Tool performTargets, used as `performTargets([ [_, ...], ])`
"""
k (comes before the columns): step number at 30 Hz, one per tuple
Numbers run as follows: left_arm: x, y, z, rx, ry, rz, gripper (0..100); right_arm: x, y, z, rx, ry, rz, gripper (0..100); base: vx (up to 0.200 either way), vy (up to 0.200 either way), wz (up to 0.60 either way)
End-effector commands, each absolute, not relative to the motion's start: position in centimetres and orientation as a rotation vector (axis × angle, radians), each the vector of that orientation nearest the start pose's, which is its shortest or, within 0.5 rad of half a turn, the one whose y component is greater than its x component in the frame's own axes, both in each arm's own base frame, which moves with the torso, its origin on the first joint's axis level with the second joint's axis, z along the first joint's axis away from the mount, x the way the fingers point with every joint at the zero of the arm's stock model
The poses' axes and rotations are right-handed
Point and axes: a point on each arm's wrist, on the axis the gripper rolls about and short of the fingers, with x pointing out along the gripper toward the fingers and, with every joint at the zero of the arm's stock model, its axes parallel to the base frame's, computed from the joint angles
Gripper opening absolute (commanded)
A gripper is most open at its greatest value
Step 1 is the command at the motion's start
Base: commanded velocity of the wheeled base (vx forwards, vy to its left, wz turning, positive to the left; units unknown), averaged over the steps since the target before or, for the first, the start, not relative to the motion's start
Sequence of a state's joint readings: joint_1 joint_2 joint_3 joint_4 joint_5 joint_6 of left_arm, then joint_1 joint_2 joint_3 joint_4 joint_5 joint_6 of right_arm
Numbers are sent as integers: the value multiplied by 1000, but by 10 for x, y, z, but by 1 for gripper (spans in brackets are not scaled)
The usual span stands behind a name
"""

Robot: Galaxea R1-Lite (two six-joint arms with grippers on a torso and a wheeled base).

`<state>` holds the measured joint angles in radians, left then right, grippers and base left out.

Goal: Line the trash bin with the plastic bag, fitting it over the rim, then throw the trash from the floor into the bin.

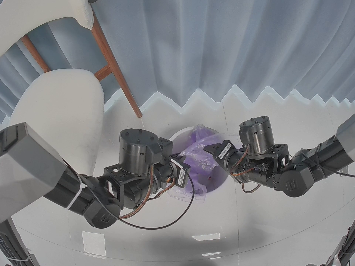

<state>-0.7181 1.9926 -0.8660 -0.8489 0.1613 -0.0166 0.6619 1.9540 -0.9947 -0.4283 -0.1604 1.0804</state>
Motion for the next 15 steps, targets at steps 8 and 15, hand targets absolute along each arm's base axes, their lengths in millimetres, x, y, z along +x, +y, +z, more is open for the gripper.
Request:
performTargets([
  [8, 268, -229, 114, 118, 288, -553, 0, 278, 223, 132, 817, 673, 193, 0, 0, 0, 0],
  [15, 263, -234, 116, 119, 281, -576, 0, 276, 222, 137, 811, 660, 205, 0, 0, 0, 0],
])
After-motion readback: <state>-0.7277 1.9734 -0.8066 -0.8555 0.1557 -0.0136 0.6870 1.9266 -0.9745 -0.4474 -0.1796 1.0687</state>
